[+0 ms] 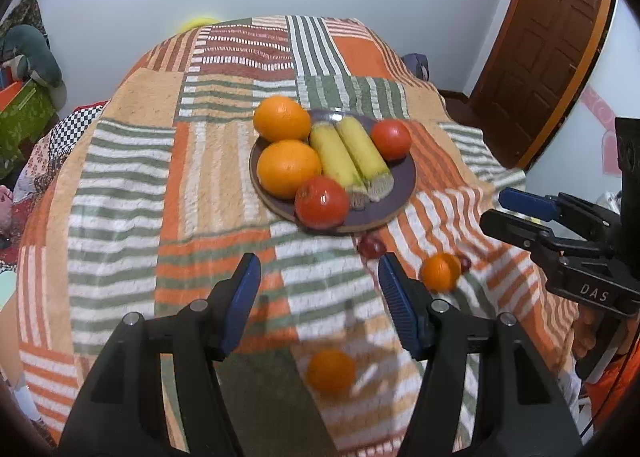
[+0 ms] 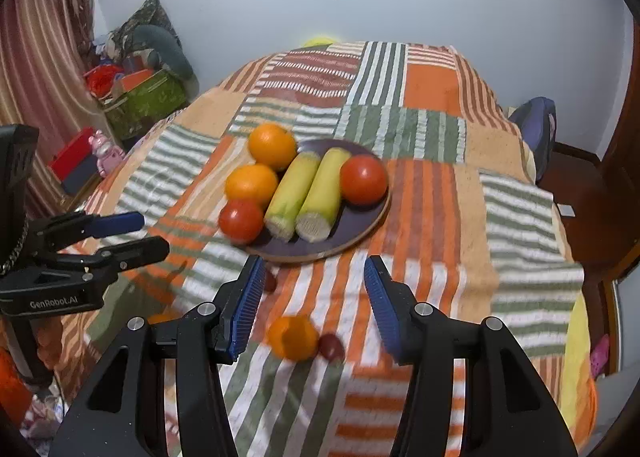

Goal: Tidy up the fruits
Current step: 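Set both tomatoes on the plate rim and open both tools, then grasp a mandarin with the right tool while the left tool grasps another mandarin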

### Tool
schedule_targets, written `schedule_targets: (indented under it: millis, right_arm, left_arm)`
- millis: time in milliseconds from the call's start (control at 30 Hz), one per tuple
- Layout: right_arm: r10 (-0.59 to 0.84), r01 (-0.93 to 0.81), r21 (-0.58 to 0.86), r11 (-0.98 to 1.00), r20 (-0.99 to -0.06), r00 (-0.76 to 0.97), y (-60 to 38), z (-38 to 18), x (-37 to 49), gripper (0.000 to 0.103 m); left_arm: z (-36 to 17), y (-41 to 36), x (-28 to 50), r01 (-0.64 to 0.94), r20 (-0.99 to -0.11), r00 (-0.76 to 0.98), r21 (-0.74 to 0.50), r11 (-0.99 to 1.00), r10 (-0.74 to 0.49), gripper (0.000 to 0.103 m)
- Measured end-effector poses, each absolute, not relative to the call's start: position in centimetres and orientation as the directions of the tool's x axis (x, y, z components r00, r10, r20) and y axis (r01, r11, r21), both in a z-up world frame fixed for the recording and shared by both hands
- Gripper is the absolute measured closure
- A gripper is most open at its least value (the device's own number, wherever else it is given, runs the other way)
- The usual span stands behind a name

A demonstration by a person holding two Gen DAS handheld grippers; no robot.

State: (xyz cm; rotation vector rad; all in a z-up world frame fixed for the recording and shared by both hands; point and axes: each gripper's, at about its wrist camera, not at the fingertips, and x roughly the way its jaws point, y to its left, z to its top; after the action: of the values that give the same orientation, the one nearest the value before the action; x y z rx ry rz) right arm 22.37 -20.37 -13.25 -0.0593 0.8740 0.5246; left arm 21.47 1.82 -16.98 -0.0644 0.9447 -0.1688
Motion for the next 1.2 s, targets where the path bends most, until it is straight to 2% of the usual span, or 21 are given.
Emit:
schedule_targets:
  millis: [467,800,867,933,1067,1200]
  right_arm:
    - [0.425,-0.458,0.2,0.866,-0.778,0.462,-20.4,-15.9,19.4,0.055]
    - [0.39,-0.504,0.137,0.853,-0.809,0.439,-18.5,-17.7,20.8,0.055]
    - [0.376,-0.515,0.117,0.849,-0.818,0.434,-18.1,-18.1,21.1,0.055]
    - [0.364,-0.525,0.096,0.846,-0.823,0.437,-17.8,-18.4,21.3,0.055]
    - [0.344,-0.544,0.051,0.837,-0.822,0.453,-17.4,-18.4,21.3,0.058]
    - [0.332,-0.557,0.026,0.83,-0.826,0.456,-17.3,-18.5,21.5,0.064]
  left_arm:
    - [-20.5,1.2,17.1,0.136,-0.839,0.521,-0.097,0.986,-0.154,0.042]
    - [-23.0,0.5,17.6,0.158,-0.86,0.472,-0.134,0.978,-0.194,0.042]
    - [-23.1,0.1,17.6,0.17,-0.86,0.472,-0.128,0.977,-0.195,0.046]
    - [-23.1,0.1,17.7,0.179,-0.861,0.467,-0.132,0.975,-0.202,0.058]
    - [-23.2,0.4,18.0,0.168,-0.86,0.47,-0.134,0.977,-0.199,0.068]
    - [-22.9,1.1,18.2,0.151,-0.857,0.466,-0.169,0.974,-0.22,0.07]
